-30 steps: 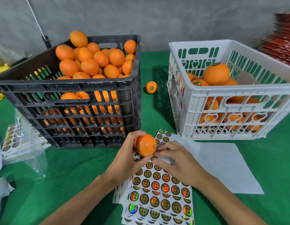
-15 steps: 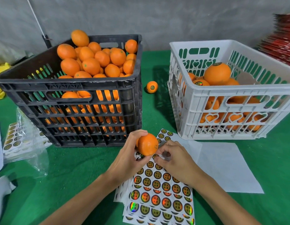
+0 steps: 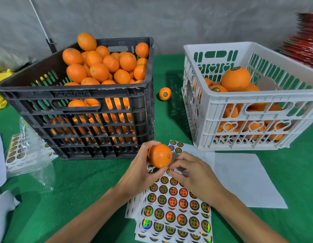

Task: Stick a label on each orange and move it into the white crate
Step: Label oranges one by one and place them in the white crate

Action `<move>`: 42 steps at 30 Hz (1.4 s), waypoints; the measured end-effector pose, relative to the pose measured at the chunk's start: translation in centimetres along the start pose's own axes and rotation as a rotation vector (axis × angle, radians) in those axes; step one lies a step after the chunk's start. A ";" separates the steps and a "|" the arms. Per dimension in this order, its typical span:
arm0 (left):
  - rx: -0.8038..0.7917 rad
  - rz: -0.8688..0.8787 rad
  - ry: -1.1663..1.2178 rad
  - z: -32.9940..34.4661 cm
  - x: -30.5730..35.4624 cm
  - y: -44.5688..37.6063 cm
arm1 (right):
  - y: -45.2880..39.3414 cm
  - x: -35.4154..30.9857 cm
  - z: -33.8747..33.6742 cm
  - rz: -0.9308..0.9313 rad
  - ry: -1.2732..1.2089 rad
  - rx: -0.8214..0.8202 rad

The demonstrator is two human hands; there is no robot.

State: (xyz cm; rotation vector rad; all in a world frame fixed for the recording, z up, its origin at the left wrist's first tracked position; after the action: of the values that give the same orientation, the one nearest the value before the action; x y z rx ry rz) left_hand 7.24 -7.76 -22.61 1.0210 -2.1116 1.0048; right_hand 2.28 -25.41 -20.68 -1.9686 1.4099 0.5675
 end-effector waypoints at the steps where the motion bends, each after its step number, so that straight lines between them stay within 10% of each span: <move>1: 0.000 -0.006 0.000 0.0 -0.1 0.0 | 0.0 0.1 0.0 0.019 -0.017 0.004; 21: -0.022 0.043 0.007 0.2 0.5 0.1 | -0.2 0.7 0.3 0.037 -0.024 0.007; 35: -0.041 -0.003 0.008 0.1 -0.2 -0.1 | 1.6 -2.1 0.1 -0.519 0.572 0.260; 42: -0.050 -0.045 0.011 0.0 -0.2 -0.2 | 1.7 -3.4 0.1 -0.543 0.303 0.151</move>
State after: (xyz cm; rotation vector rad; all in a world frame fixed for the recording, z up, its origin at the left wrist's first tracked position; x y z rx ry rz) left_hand 7.54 -7.81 -22.72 1.0319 -2.0851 0.9286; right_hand -0.43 -23.47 -18.90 -2.2479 0.9722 -0.0841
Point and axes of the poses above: each hand's wrist, its own y-axis away from the middle knuckle, its own z-axis out of the palm, x = y × z, the point moved 6 cm from there along -y, towards the middle knuckle, and after that the axes turned 4 degrees about -y, right-handed, at the moved point
